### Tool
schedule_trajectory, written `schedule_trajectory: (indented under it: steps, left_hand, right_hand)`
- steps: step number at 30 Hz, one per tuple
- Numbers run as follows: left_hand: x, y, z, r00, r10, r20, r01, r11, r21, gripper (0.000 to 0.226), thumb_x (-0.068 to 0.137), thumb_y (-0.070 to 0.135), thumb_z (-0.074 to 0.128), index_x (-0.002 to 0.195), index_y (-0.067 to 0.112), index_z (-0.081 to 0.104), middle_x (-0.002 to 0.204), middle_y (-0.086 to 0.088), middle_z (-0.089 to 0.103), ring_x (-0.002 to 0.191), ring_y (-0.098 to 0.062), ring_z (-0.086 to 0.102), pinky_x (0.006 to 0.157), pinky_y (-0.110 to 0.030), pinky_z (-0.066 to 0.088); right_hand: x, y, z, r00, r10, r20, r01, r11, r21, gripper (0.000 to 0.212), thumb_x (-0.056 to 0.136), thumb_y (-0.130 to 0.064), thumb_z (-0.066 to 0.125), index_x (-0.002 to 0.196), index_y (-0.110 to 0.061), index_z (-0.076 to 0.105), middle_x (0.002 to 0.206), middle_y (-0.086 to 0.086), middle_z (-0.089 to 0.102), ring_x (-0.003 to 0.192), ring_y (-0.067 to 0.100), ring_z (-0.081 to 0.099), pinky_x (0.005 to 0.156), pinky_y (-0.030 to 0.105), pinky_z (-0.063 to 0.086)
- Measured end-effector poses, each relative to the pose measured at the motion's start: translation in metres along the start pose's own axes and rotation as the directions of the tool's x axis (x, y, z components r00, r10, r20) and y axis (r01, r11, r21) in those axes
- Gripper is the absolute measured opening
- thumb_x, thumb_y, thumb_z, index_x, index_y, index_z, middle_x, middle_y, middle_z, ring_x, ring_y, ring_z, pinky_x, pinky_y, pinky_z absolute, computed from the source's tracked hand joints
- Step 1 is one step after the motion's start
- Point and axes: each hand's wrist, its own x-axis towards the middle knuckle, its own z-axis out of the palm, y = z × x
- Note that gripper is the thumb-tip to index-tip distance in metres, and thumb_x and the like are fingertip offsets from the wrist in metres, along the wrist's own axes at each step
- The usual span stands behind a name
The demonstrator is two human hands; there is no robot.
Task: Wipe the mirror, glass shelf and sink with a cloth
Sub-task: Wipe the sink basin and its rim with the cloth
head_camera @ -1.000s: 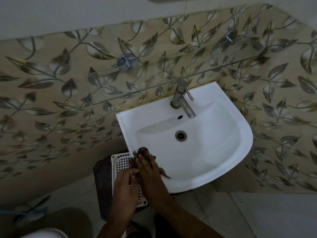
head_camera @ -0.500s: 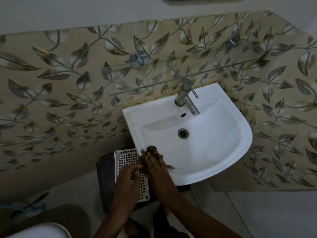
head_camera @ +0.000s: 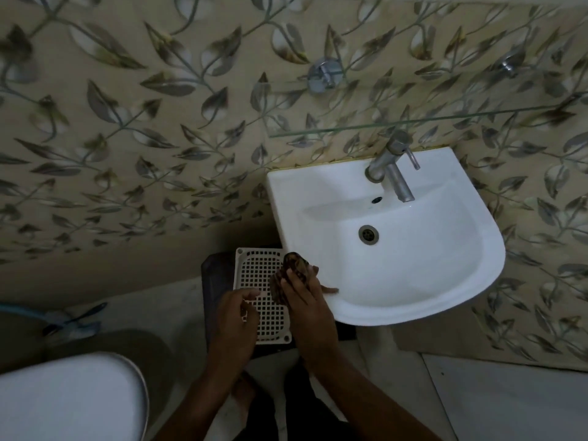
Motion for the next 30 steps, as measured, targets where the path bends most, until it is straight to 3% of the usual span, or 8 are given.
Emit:
schedule_trajectory:
  steps: [3,6,11,14,18,23,27,30]
  left_hand:
    - [-0.001,-0.020,-0.004,0.998,-0.048,-0.028,0.049,0.999,0.014,0.034,0.091,-0.005,0.057,0.110,0.023,0.062,0.110,0.009,0.060,0.099,0.000,0.055,0.088,0.001,0.034]
    - [0.007,-0.041,-0.004,0.996,-0.078,-0.043,0.080,0.996,0.045,0.027,0.093,0.002,0.054,0.115,0.012,0.066,0.112,-0.001,0.063,0.100,-0.003,0.054,0.088,-0.003,0.036]
    - [0.030,-0.087,-0.001,0.978,-0.198,0.059,0.194,0.979,0.060,0.038,0.092,0.012,0.048,0.125,0.012,0.066,0.118,-0.004,0.066,0.108,-0.024,0.064,0.092,-0.042,0.054]
    - [0.038,-0.114,0.007,0.948,-0.288,0.137,0.276,0.956,0.099,0.043,0.089,0.008,0.049,0.128,0.013,0.064,0.125,-0.009,0.067,0.112,-0.025,0.064,0.100,-0.041,0.051]
    - [0.027,-0.129,0.019,0.930,-0.336,0.147,0.326,0.941,0.085,0.042,0.094,-0.003,0.054,0.136,0.004,0.057,0.134,-0.016,0.058,0.126,-0.029,0.054,0.103,-0.016,0.030]
    - [0.018,-0.158,0.039,0.918,-0.349,0.191,0.339,0.937,0.080,0.046,0.095,-0.002,0.055,0.140,0.004,0.052,0.137,-0.015,0.056,0.126,-0.024,0.053,0.098,-0.007,0.026]
    - [0.018,-0.166,0.048,0.917,-0.328,0.227,0.334,0.942,0.010,0.048,0.096,-0.003,0.052,0.143,0.009,0.049,0.137,-0.003,0.052,0.123,-0.006,0.045,0.093,0.008,0.023]
    - [0.022,-0.166,0.051,0.913,-0.329,0.242,0.340,0.940,-0.007,0.048,0.097,-0.002,0.050,0.144,0.010,0.049,0.134,0.004,0.050,0.124,-0.005,0.045,0.093,0.009,0.023]
  right_hand:
    - [0.004,-0.016,0.013,0.988,-0.156,-0.004,0.155,0.987,-0.042,0.046,0.091,0.002,0.059,0.136,-0.006,0.059,0.150,0.011,0.049,0.145,0.040,0.033,0.110,0.054,0.042]
    - [0.014,-0.027,0.031,0.959,-0.252,0.127,0.258,0.966,-0.031,0.045,0.094,-0.003,0.047,0.137,-0.005,0.058,0.150,0.012,0.049,0.145,0.042,0.033,0.110,0.055,0.041]
    - [0.032,-0.021,0.080,0.931,-0.122,0.344,0.136,0.991,-0.017,0.054,0.080,-0.006,0.040,0.128,-0.005,0.064,0.137,0.015,0.060,0.132,0.045,0.050,0.104,0.052,0.046]
    - [0.034,-0.001,0.120,0.909,0.002,0.418,-0.022,0.999,0.043,0.040,0.082,-0.005,0.053,0.118,-0.003,0.070,0.126,0.018,0.066,0.123,0.038,0.059,0.105,0.048,0.049]
    - [0.028,0.015,0.146,0.825,0.216,0.522,-0.313,0.944,0.105,0.017,0.091,-0.005,0.058,0.097,0.003,0.072,0.106,0.017,0.070,0.106,0.032,0.065,0.100,0.012,0.040]
    - [0.015,0.035,0.177,0.751,0.282,0.597,-0.326,0.945,-0.037,0.035,0.093,-0.017,0.059,0.128,-0.015,0.064,0.139,0.008,0.056,0.132,0.028,0.047,0.111,0.048,0.039]
    - [-0.007,0.040,0.207,0.818,0.170,0.549,-0.165,0.985,-0.060,0.048,0.079,-0.015,0.075,0.126,-0.011,0.065,0.143,0.018,0.052,0.134,0.043,0.046,0.115,0.058,0.032]
    - [-0.017,0.042,0.213,0.789,0.182,0.586,-0.137,0.983,-0.120,0.064,0.077,-0.015,0.077,0.138,-0.014,0.056,0.153,0.015,0.041,0.144,0.040,0.033,0.119,0.055,0.028]
